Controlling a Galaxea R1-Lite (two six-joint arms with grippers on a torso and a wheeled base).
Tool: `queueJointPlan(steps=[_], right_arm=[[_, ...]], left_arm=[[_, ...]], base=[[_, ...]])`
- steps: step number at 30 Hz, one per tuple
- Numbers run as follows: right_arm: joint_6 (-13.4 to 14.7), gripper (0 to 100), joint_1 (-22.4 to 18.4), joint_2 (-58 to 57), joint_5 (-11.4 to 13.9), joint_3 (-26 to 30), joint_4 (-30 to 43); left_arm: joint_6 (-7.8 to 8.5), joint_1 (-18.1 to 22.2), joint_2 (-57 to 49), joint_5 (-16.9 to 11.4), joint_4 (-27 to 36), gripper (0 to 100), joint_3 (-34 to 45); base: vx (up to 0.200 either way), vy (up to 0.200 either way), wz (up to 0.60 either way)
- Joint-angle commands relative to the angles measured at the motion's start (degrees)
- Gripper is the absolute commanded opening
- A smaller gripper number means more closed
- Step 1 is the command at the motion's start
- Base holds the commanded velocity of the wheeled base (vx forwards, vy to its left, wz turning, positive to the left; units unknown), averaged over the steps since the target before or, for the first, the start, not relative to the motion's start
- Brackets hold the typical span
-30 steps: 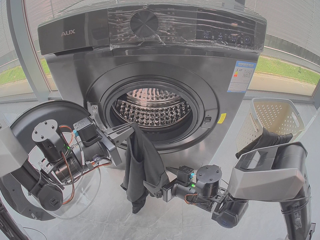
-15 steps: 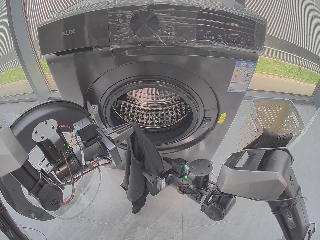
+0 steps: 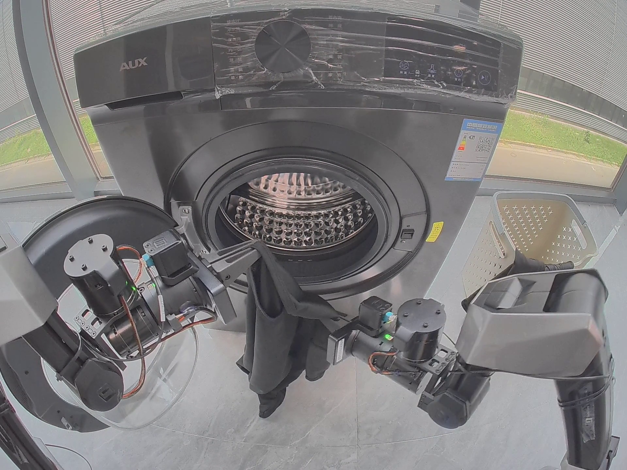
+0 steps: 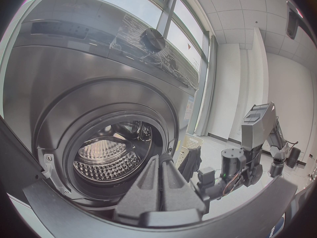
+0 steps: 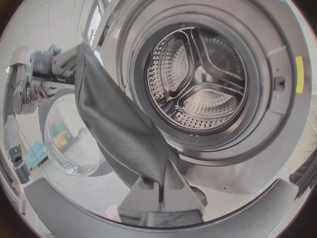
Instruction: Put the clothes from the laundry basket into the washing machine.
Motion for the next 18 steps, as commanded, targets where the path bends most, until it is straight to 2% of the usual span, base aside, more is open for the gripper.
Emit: queueJointPlan(steps=[1, 2, 4, 6, 13, 18], right_arm=[[-0.18, 0, -1.8, -10.55, -0.03, 7.55, 0.03], [-0.18, 0, -2.51, -14.15, -0.03, 10.53, 0.03], [-0.18, 0, -2.95, -16.0, 0.06, 12.2, 0.03], [-0.18, 0, -3.91, -20.31, 0.24, 16.42, 0.03], [0.44, 0, -4.18, -27.87, 0.76, 22.84, 0.12], [0.79, 0, -3.56, -33.93, 3.23, 29.43, 0.12]], left_arm=[[-0.04, 2.15, 0.17, -0.47, -0.03, 0, -0.08], [-0.13, 2.67, 0.26, -0.56, -0.03, 0, -0.26], [-0.3, 2.76, 0.26, -0.56, -0.03, 0, -0.44], [-1.01, 2.76, 0.17, -0.56, -0.03, 0, -0.44], [-1.01, 2.76, -0.01, -0.47, -0.12, 0, -0.08], [-1.01, 2.32, -0.53, 0.23, -0.12, 0, 0.27]], base=[[0.0, 0.0, 0.0], [0.0, 0.0, 0.0], [0.0, 0.0, 0.0], [0.0, 0.0, 0.0], [0.0, 0.0, 0.0], [0.0, 0.0, 0.0]])
